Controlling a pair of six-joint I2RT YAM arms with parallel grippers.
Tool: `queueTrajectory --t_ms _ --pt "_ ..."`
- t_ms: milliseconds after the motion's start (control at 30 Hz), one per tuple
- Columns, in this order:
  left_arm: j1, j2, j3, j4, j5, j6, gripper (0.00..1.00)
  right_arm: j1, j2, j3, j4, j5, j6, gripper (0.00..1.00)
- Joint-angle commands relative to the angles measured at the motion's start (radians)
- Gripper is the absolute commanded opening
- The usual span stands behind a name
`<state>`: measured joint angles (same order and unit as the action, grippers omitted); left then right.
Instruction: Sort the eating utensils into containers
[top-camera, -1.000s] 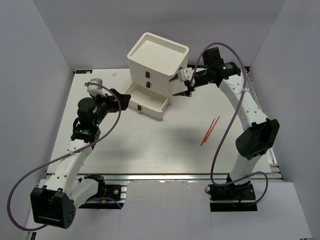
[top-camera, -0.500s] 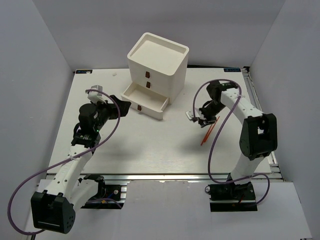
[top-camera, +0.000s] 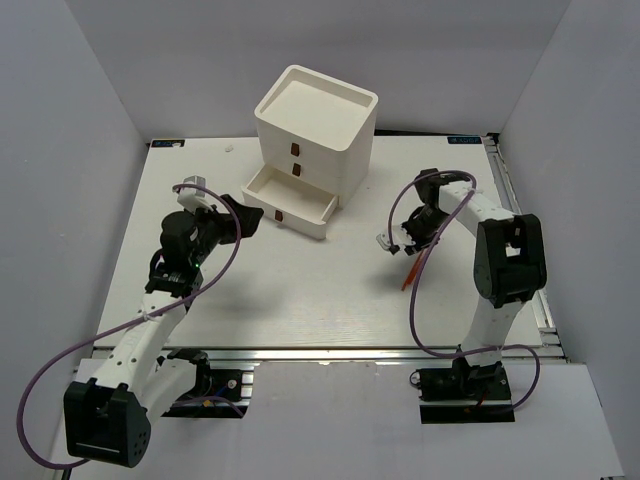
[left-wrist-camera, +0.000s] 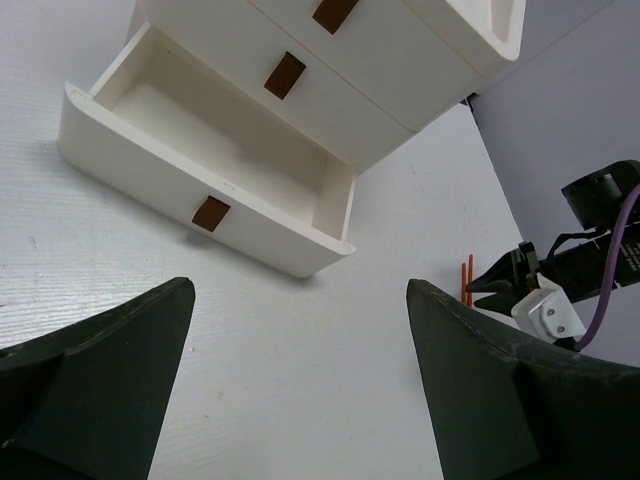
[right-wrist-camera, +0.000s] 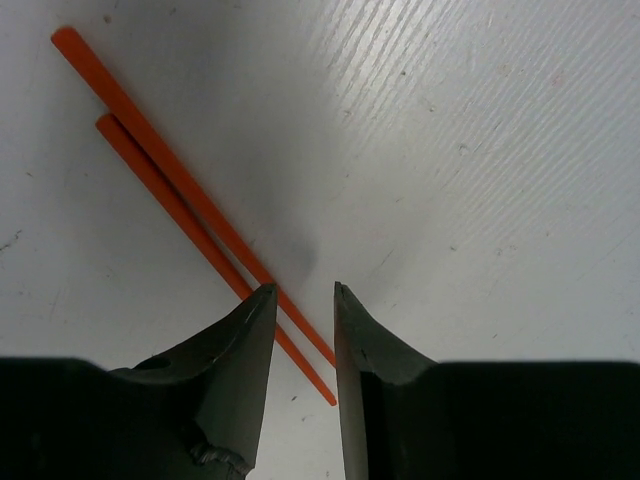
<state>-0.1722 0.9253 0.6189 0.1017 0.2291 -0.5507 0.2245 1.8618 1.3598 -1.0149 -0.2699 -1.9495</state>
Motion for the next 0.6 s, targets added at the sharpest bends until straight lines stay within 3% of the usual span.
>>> queueTrajectory --t_ms 0,567 --pt "0.005 -0.025 -0.005 0.016 0.007 -0.018 0.98 0.001 0.005 -0.001 0.001 0.044 -0.055 0.36" --pt "0.004 -0.036 -0.021 0.012 -0.002 -0.04 0.98 0.001 0.014 -0.068 -0.004 0.047 -0.095 0.36"
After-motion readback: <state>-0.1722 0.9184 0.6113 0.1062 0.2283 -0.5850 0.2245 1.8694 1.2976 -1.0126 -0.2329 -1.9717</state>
